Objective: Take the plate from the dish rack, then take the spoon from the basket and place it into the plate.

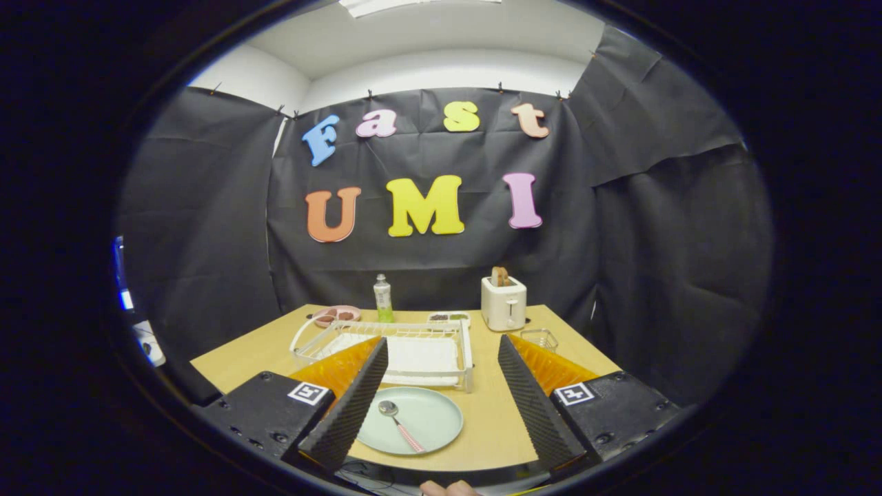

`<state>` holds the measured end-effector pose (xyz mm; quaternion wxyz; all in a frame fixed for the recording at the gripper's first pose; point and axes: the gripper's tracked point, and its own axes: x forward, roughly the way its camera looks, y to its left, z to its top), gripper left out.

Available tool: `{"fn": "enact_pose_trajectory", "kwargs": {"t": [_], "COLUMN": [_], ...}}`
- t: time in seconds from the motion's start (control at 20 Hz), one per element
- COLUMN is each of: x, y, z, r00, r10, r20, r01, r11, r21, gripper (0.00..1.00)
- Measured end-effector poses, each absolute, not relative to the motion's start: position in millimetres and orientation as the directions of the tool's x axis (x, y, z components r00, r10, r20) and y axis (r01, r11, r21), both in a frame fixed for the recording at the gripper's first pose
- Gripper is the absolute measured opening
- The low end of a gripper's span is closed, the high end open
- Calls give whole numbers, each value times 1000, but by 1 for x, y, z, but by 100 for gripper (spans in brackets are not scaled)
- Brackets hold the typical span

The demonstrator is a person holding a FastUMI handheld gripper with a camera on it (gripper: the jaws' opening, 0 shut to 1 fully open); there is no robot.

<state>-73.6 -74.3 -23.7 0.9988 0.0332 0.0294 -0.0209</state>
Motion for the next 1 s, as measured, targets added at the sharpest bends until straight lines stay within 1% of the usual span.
{"fn": "enact_pose_trajectory", "kwargs": {"t": [0.2,0.45,0.8,1.0], "x": [-96,-117,-108,-101], "y": [-73,-68,-64,-59], "z": [-9,2,-12,-16], "r00": [999,1000,999,999], "r10": [-17,-19,-9,15], "r20": [-29,0,-37,-36], "r01": [18,19,7,-15], "r11": [998,999,998,1000], "r21": [54,-38,-56,-25], "gripper": [100,100,100,100]}}
